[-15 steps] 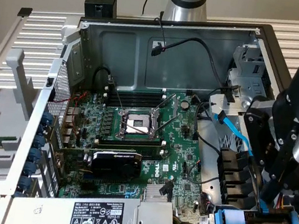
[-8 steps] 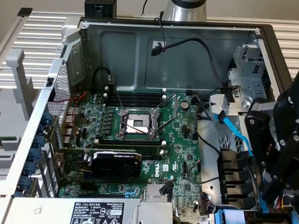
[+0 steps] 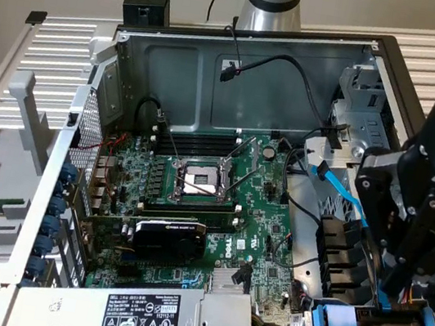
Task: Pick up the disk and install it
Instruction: 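Insert the second disk wire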
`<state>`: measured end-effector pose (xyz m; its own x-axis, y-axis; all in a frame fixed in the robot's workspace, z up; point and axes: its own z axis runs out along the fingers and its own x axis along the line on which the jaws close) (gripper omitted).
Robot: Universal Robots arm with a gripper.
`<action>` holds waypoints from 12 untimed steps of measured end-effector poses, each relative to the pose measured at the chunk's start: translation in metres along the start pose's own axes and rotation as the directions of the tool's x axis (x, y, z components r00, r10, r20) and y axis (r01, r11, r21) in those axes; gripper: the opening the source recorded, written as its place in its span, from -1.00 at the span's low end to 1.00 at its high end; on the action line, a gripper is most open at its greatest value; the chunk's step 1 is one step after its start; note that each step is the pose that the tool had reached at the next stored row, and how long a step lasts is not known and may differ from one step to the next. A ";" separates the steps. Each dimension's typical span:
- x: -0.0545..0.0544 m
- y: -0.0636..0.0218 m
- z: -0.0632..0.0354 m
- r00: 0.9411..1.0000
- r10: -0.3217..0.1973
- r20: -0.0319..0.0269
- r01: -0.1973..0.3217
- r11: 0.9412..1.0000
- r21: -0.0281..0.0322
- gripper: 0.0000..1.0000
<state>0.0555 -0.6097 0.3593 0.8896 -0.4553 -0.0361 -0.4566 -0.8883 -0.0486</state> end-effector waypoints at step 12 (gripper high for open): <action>0.004 -0.0019 0.0000 0.998 -0.055 -0.005 0.055 0.998 0.002 -0.79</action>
<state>0.0596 -0.6097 0.3593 0.9134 -0.4061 -0.0286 -0.4071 -0.9119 -0.0522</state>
